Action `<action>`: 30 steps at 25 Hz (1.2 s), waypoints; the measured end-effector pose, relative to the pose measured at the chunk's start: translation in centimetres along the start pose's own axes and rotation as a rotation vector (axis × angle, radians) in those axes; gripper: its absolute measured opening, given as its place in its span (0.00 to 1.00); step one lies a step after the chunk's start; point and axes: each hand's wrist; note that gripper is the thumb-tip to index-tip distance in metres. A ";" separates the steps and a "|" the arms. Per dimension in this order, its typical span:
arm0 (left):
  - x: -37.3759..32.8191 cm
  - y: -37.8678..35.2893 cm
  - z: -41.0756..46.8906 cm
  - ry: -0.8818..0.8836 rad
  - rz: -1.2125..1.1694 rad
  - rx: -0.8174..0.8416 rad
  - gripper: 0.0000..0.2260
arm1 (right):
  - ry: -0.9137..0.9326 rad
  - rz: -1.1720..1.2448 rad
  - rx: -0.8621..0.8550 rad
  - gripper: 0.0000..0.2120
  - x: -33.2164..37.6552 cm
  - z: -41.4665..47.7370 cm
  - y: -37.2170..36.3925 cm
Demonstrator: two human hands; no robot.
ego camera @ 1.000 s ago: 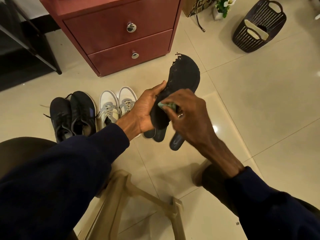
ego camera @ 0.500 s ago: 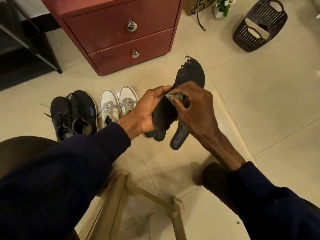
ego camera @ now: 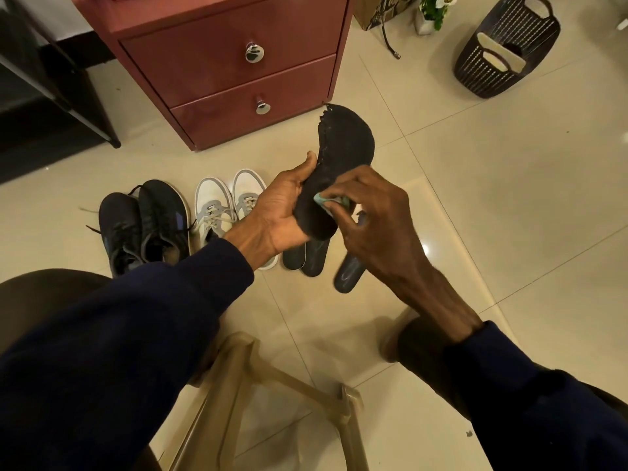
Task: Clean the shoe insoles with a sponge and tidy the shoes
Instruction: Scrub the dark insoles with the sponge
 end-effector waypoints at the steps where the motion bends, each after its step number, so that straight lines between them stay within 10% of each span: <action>1: 0.0 0.1 0.2 -0.002 0.006 0.001 0.27 | -0.024 -0.017 -0.011 0.13 -0.1 -0.2 0.1; 16: -0.6 0.3 0.4 -0.065 -0.041 0.076 0.23 | 0.093 0.059 0.097 0.12 0.6 -0.5 0.1; 21: 0.2 -0.2 0.1 -0.081 0.122 -0.014 0.17 | -0.238 -0.021 -0.033 0.11 -3.0 0.1 1.1; 26: 0.4 -0.2 -0.1 -0.028 0.152 -0.025 0.15 | 0.077 0.017 0.111 0.09 -0.4 -0.2 0.0; 30: 0.9 -0.4 -0.2 -0.029 0.202 -0.039 0.15 | -0.221 -0.057 -0.060 0.07 -3.6 0.6 1.7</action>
Point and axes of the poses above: each hand's wrist, its own z-axis towards the middle knuckle, its own y-axis out of the back of the hand, x = y × z, and after that the axes turned 10 degrees about -z, right-handed
